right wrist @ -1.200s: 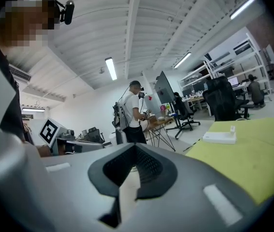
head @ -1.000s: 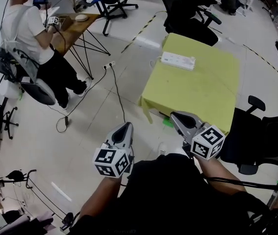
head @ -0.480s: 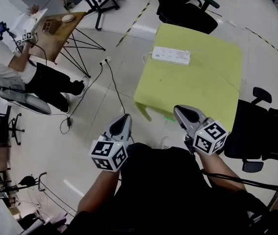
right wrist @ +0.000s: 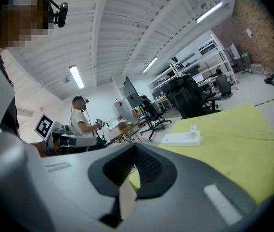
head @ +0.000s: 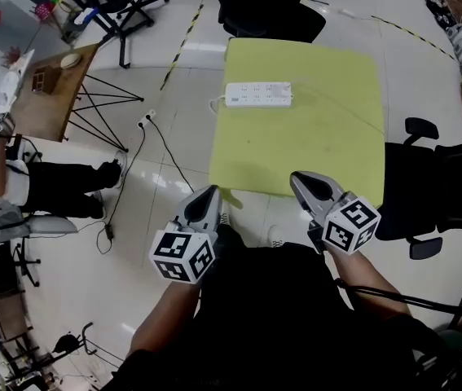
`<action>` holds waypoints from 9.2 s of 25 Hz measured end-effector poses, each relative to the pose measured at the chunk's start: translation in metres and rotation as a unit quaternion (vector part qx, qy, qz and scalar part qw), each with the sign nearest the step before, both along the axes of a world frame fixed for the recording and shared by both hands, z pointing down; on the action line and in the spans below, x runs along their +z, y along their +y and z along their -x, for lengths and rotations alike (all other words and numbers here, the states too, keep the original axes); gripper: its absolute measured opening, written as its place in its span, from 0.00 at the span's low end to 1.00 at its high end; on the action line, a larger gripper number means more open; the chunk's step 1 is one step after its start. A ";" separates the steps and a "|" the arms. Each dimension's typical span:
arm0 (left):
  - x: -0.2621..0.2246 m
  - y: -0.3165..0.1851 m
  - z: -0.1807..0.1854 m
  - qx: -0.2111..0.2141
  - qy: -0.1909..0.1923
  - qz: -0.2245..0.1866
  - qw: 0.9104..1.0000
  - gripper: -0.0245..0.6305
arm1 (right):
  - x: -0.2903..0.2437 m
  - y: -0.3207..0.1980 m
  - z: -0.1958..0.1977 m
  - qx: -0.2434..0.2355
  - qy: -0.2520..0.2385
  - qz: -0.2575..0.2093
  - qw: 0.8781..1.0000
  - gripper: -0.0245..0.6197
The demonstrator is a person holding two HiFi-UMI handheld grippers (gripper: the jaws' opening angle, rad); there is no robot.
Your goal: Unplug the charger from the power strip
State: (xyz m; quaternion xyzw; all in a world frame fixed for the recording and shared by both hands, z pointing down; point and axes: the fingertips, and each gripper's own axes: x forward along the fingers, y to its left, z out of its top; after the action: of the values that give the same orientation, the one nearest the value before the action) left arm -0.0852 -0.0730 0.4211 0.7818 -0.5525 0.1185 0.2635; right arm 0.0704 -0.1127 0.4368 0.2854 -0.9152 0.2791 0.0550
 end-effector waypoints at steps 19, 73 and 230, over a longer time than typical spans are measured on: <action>0.020 -0.110 0.138 0.145 0.044 -0.006 0.988 0.05 | -0.014 -0.052 0.131 0.125 0.087 -0.015 0.988 0.04; 0.110 -0.189 0.090 0.090 -0.003 0.143 0.986 0.05 | 0.186 -0.280 0.015 0.150 0.230 0.116 0.955 0.32; -0.009 0.040 0.065 0.111 0.011 -0.014 0.994 0.05 | -0.029 0.089 0.067 0.096 0.034 -0.019 0.995 0.04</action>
State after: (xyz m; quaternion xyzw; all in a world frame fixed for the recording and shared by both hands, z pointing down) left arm -0.1505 -0.0325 0.4123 0.8431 -0.4611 0.1304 0.2442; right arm 0.0037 -0.0240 0.4078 0.3826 -0.8861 0.2561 0.0531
